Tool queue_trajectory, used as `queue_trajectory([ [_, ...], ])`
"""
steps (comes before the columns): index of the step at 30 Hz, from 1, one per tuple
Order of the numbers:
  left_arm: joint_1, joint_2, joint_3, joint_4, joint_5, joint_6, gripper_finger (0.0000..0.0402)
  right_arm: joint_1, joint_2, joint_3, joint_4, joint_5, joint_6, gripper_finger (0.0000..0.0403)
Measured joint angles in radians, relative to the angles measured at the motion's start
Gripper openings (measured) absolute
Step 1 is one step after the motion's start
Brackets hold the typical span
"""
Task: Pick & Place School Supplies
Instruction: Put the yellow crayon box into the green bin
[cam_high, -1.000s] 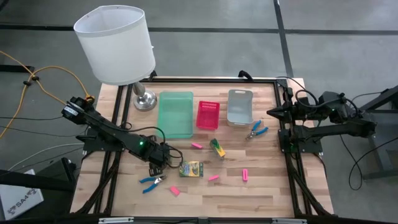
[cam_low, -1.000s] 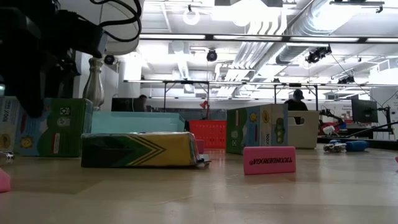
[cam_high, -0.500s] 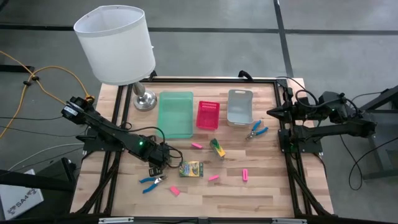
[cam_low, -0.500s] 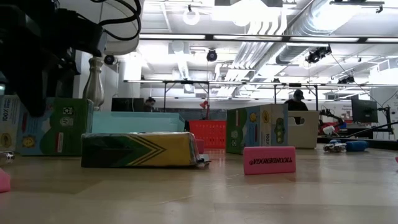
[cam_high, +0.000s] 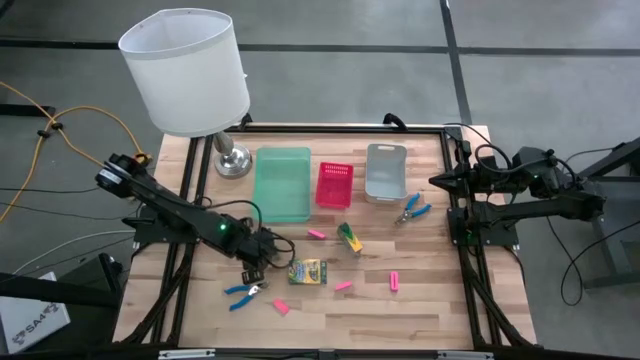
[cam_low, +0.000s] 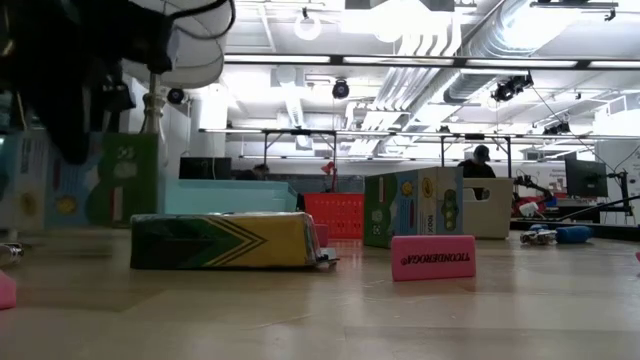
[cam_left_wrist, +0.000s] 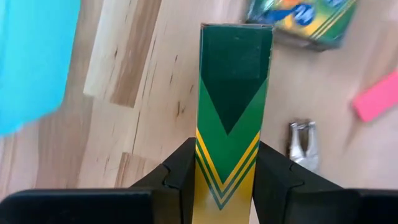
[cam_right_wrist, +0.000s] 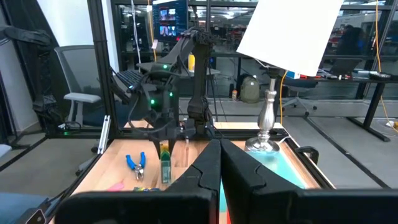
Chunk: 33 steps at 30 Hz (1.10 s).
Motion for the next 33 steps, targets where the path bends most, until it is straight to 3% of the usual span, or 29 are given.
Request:
queue_trajectory([
  [5, 0.0, -0.012, 0.064, -0.038, -0.044, 0.065, 0.0104, 0.0, 0.0, 0.0, 0.0, 0.0, 0.0, 0.0002],
  [16, 0.041, -0.013, 0.259, -0.287, -0.2, 0.201, 0.0104, 0.0, 0.0, 0.0, 0.0, 0.0, 0.0, 0.0002],
  [33, 0.282, 0.023, 0.278, -0.284, -0.506, 0.635, 0.0104, 0.0, 0.0, 0.0, 0.0, 0.0, 0.0, 0.0002],
])
